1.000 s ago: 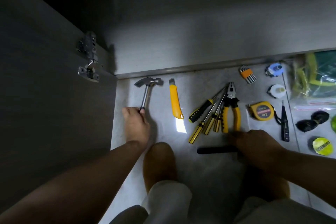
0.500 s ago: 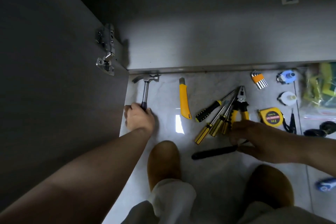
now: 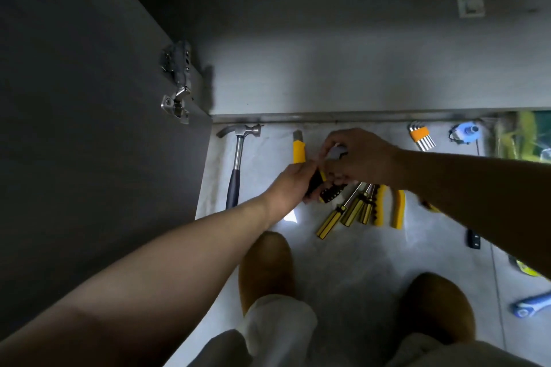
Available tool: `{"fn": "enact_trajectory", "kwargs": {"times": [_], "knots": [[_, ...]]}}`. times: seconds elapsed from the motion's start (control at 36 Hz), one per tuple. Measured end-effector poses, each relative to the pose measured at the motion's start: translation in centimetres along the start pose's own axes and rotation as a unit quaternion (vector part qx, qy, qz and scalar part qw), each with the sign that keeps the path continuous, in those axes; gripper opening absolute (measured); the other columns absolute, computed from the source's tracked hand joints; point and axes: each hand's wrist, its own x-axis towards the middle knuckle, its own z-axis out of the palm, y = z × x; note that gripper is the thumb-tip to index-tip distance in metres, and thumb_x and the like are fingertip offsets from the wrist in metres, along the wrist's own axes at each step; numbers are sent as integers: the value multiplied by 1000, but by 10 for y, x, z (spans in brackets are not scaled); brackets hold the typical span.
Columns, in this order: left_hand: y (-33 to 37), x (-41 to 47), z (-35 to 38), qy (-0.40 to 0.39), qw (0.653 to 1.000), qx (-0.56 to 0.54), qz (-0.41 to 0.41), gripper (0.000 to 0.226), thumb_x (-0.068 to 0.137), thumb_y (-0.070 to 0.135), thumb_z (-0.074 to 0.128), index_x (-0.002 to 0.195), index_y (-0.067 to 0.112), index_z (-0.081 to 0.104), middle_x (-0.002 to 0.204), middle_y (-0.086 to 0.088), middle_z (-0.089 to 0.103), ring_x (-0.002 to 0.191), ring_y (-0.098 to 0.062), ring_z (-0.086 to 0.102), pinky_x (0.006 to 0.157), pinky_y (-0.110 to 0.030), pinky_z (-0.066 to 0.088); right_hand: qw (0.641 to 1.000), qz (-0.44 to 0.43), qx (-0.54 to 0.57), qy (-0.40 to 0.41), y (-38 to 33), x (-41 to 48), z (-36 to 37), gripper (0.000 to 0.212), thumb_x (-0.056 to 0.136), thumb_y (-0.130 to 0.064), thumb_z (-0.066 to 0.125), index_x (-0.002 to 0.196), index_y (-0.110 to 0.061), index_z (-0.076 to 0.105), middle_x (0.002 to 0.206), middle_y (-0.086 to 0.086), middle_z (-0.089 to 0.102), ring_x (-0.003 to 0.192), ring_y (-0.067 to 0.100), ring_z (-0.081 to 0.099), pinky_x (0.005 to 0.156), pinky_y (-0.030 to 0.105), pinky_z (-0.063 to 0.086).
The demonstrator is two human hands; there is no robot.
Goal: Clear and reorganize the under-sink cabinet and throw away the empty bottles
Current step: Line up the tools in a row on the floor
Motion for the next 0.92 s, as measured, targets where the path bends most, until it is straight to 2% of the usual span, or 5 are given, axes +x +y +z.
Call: {"fn": "enact_trajectory", "kwargs": {"times": [0.11, 0.25, 0.42, 0.72, 0.92], "knots": [[-23, 6, -9, 45, 996, -78, 16, 32, 108, 29, 44, 81, 14, 53, 65, 1, 48, 58, -10, 43, 59, -27, 34, 977, 102, 177, 61, 8, -1, 19, 35, 87, -19, 73, 116, -11, 55, 95, 18, 71, 87, 33, 73, 79, 46, 62], [-65, 12, -25, 207, 978, 35, -18, 32, 102, 43, 49, 81, 20, 50, 66, 8, 47, 57, -3, 43, 54, -23, 36, 974, 141, 177, -5, 21, -9, 24, 13, 95, -14, 60, 107, -16, 56, 94, 16, 72, 77, 29, 74, 79, 47, 62], [-85, 12, -40, 252, 959, 111, -68, 15, 101, 25, 53, 102, 11, 53, 86, -3, 57, 88, -29, 57, 80, -34, 43, 981, 127, 138, -48, 24, -17, 26, 7, 98, -11, 54, 103, -9, 57, 94, 16, 69, 74, 24, 69, 81, 43, 60], [-72, 10, -31, 289, 923, 254, -32, 28, 91, 21, 63, 112, 5, 54, 120, -15, 51, 110, -32, 52, 93, -37, 44, 992, 106, 48, -40, 42, -15, 17, 15, 98, -17, 56, 113, -15, 56, 99, 9, 69, 84, 25, 73, 71, 35, 61], [-67, 19, -46, 428, 820, 376, -47, 30, 87, 23, 58, 114, 17, 47, 118, -12, 45, 110, -35, 47, 83, -47, 43, 990, 25, -136, -17, 63, -28, 10, 6, 97, -20, 56, 102, -19, 60, 83, -1, 66, 70, 15, 66, 64, 34, 56]]}}
